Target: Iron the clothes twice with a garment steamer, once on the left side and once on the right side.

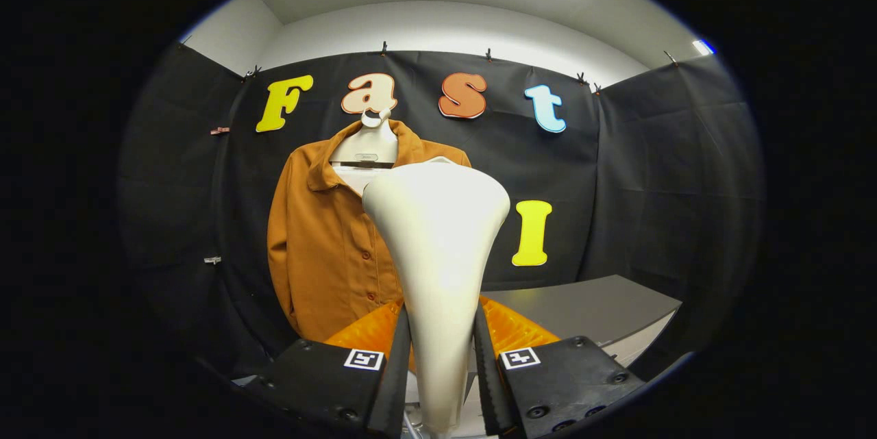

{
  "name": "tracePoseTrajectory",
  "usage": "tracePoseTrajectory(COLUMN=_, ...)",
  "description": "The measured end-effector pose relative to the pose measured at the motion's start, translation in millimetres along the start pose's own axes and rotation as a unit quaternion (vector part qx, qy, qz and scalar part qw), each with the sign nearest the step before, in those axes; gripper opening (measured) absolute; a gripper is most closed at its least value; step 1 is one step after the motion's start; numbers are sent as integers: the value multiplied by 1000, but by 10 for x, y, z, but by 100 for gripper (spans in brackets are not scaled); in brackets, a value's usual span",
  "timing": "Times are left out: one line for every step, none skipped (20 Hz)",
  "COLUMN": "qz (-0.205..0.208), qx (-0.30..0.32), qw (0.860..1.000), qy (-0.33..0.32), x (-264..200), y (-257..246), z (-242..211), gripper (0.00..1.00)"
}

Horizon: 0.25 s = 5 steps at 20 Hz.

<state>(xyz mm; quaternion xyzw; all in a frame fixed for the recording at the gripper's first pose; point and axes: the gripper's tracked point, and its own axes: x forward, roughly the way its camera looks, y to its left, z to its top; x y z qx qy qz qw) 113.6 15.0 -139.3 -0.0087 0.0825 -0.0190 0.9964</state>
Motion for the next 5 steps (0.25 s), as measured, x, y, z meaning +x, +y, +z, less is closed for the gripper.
tracePoseTrajectory(qz=0, qx=0, qw=1000, qy=0, x=-3, y=-6, z=-1, gripper=47)
tracePoseTrajectory(qz=0, qx=1, qw=1000, qy=0, x=-4, y=-11, z=1, gripper=47)
tracePoseTrajectory(qz=0, qx=0, qw=1000, qy=-1, x=-6, y=-10, z=3, gripper=47)
tracePoseTrajectory(qz=0, qx=-1, qw=1000, qy=-1, x=-3, y=-10, z=4, gripper=47)
tracePoseTrajectory(qz=0, qx=-1, qw=1000, qy=0, x=-5, y=-13, z=7, gripper=47)
